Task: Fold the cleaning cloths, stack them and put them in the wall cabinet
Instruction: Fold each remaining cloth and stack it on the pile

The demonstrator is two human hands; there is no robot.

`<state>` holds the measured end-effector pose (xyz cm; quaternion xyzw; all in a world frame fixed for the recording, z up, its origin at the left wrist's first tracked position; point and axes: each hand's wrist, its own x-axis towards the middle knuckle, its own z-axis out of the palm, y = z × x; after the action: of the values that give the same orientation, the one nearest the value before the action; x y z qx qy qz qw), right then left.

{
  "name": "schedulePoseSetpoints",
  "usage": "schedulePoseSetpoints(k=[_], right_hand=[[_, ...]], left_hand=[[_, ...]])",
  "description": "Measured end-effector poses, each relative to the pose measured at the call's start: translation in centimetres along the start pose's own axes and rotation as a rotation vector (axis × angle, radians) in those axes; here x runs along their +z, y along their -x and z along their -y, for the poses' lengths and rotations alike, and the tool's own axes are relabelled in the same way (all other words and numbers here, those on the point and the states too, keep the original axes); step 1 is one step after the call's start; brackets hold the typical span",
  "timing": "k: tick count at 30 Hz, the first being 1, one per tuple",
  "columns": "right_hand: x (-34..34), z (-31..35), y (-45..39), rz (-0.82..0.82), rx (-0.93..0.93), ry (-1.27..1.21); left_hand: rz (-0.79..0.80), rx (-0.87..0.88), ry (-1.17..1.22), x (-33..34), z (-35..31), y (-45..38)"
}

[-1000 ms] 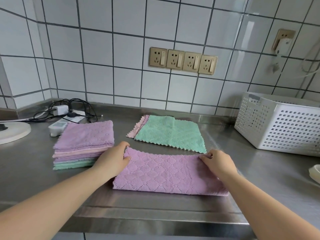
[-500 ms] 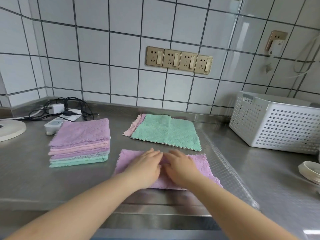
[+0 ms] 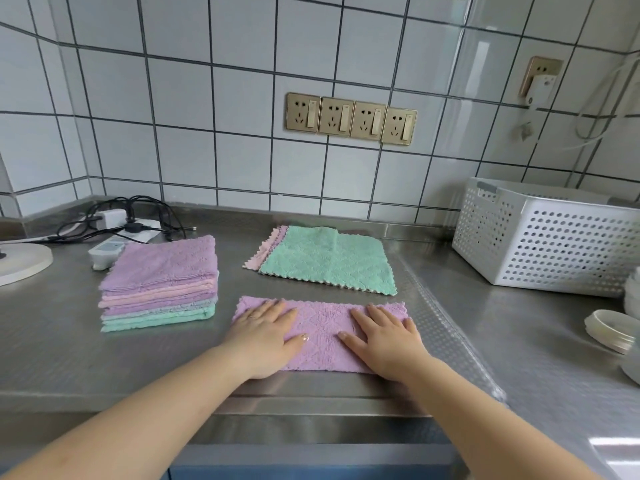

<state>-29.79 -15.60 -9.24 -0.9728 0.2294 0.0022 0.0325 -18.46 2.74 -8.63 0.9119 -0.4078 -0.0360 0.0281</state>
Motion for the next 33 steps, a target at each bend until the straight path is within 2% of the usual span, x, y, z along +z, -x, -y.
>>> schedulePoseSetpoints(k=[4,8,12,14,16,19,25,28,33], right_hand=[[-0.4,-2.1,0.3,0.034,0.09,0.013],[-0.9,-4.7,0.9,-0.045,0.197,0.066],[-1.8,-7.4,2.3,-0.134,0.227,0.095],[-2.1,-8.0,3.2,-0.169,0.199,0.089],[-2.2,-8.1,4.0,-0.183,0.168,0.097],[-2.5,-8.2,5.0,-0.19,0.147,0.098],[-3.6,-8.9,5.9,-0.217,0.177,0.034],[-3.9,-8.9,6.0,-0.221,0.163,-0.046],[-4.7,-8.4,6.0,-0.23,0.093,-0.401]], left_hand=[[0.021,-0.004,0.002,-0.2,0.1,0.5],[-0.059,0.008,-0.008,-0.3,-0.6,0.5],[-0.186,0.328,0.164,-0.6,-5.1,1.4],[-0.163,0.473,0.207,-0.7,-8.3,2.2],[-0.109,0.545,0.173,-0.3,-10.9,2.4],[-0.093,0.54,0.085,0.5,-13.4,2.2],[-0.254,0.471,-0.03,1.2,-14.3,1.1],[-0.335,0.427,0.169,0.9,-14.0,0.7],[-0.5,0.325,0.518,-0.4,-12.9,1.5]])
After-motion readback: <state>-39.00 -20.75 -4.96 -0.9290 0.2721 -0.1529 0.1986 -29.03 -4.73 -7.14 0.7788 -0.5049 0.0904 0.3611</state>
